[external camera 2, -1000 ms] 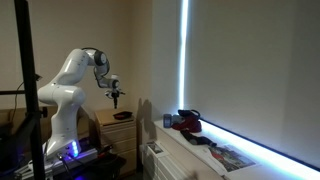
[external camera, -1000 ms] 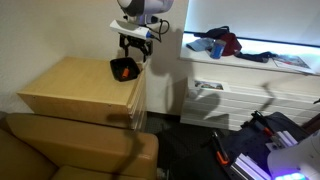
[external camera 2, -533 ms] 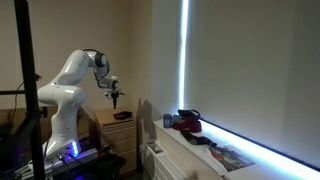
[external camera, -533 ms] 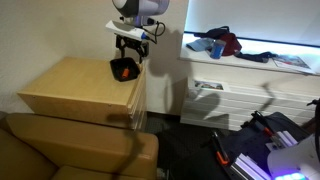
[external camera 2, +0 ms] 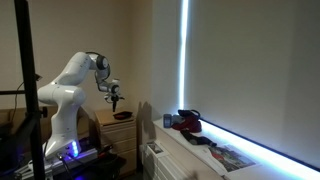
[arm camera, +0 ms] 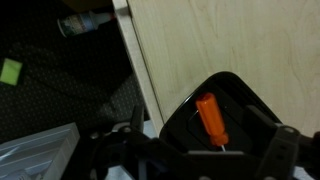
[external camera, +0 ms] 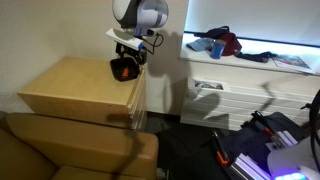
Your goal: Remove the screwdriver from the box and put it on the nightstand
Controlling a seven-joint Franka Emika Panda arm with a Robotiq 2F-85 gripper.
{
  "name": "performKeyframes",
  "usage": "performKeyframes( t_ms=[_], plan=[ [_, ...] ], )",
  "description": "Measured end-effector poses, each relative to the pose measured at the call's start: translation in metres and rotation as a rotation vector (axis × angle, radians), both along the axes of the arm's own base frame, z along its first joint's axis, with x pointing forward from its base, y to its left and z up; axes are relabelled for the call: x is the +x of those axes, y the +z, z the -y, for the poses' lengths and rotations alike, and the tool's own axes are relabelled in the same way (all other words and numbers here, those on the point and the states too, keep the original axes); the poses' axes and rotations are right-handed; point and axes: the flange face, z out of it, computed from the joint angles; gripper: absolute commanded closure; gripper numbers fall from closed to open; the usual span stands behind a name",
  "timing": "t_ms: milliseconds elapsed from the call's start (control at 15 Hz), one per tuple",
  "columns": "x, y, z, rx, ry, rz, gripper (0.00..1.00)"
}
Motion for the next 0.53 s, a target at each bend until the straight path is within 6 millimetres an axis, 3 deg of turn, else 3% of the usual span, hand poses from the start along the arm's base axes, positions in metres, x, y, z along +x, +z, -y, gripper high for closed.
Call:
performKeyframes(
  t_ms=[267,533],
  plan=[
    [0.006,-0.011,0.002,0.011,-0.037,0.065,0.00],
    [0.031,-0.019,-0.009,0.015,-0.094,0.109,0.00]
  ],
)
